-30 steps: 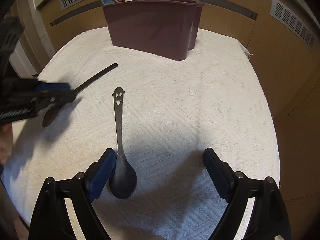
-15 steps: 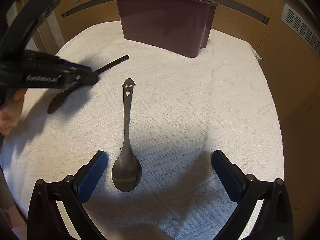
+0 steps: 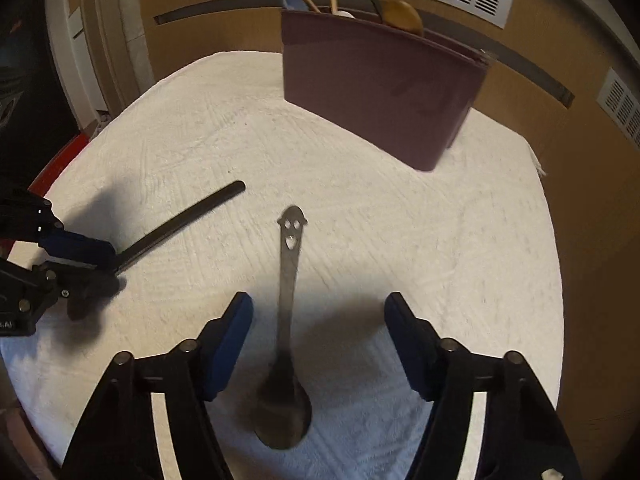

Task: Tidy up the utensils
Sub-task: 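Grasp the dark-handled spoon with the left tool while the right tool grasps the smiley-face spoon, then lift both spoons up and carry them over the caddy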

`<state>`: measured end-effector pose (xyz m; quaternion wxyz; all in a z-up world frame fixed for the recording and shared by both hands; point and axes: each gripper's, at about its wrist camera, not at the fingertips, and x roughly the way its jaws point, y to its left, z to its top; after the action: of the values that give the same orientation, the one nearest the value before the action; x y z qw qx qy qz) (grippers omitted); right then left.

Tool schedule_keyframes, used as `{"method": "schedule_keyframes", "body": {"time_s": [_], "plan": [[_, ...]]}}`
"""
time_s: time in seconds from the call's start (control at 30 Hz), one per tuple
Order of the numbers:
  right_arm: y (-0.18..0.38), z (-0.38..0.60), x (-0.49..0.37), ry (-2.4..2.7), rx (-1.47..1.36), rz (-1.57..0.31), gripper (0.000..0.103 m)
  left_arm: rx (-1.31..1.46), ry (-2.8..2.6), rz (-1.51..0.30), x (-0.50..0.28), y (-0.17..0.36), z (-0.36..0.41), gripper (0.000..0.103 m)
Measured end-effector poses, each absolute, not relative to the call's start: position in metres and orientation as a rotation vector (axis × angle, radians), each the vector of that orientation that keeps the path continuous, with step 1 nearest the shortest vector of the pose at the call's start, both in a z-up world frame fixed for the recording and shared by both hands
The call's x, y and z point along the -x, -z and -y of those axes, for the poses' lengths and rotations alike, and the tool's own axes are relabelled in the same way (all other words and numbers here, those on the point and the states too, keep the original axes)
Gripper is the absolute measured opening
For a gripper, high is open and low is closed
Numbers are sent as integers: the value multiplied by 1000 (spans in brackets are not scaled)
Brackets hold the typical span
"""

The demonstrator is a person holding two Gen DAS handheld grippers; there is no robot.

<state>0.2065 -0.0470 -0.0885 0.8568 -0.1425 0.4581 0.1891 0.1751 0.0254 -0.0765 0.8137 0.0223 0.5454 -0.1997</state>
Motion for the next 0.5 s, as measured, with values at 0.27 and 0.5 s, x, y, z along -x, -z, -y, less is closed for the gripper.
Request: {"method": "schedule_keyframes", "body": {"time_s": [0.27,0.5], "plan": [[87,31,-224,-442,300,-981,9,-33,442,-1169,-169,74,-33,30],[61,68,-206,-388,222,-896,9,-74,433,-1176,-174,76,-14,40]]}}
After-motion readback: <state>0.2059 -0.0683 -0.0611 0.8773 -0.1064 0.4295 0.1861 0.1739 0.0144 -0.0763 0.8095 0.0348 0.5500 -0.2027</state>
